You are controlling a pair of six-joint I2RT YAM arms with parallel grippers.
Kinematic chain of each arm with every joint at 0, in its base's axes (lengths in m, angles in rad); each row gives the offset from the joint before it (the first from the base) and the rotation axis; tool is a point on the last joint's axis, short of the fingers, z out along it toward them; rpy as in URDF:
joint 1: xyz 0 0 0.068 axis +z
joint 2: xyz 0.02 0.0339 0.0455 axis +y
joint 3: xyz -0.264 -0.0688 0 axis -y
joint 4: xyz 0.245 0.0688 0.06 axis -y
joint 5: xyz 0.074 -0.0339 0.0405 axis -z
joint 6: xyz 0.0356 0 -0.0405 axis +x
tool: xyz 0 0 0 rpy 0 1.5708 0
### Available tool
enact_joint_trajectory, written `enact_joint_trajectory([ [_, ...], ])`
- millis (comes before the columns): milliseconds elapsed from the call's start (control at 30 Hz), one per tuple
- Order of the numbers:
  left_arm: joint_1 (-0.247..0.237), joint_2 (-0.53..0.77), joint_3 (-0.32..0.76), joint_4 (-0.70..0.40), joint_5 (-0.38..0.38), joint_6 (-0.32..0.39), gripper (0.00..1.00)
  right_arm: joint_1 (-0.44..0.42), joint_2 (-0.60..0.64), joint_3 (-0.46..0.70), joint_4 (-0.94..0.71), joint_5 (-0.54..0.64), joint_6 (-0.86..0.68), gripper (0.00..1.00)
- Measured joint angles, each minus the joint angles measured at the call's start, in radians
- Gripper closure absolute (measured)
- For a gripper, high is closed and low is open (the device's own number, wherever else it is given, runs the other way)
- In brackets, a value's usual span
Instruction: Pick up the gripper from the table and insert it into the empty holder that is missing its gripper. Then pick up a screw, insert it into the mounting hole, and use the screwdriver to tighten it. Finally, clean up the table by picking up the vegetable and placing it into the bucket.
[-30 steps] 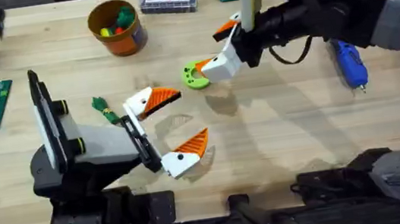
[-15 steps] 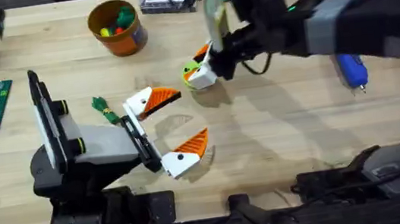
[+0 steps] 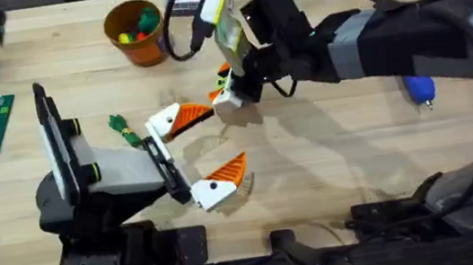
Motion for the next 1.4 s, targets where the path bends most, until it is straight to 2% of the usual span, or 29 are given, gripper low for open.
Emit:
enact_joint_trajectory([
  [400, 0.0, 0.0, 0.0, 0.0, 0.0, 0.0, 0.015, -0.01, 0.01, 0.0, 0.044, 0.056, -0.018, 0.437],
  [800, 0.0, 0.0, 0.0, 0.0, 0.0, 0.0, 0.015, -0.016, 0.051, 0.0, 0.071, 0.061, -0.017, 0.619],
  [867, 0.0, 0.0, 0.0, 0.0, 0.0, 0.0, 0.014, -0.016, 0.051, 0.0, 0.071, 0.061, -0.018, 0.625],
  [1000, 0.0, 0.0, 0.0, 0.0, 0.0, 0.0, 0.014, -0.016, 0.051, 0.0, 0.072, 0.061, -0.017, 0.729],
  [1167, 0.0, 0.0, 0.0, 0.0, 0.0, 0.0, 0.015, -0.016, 0.057, 0.0, 0.11, 0.061, -0.013, 0.665],
  [1400, 0.0, 0.0, 0.0, 0.0, 0.0, 0.0, 0.016, -0.016, 0.084, 0.0, 0.118, 0.061, 0.002, 0.652],
])
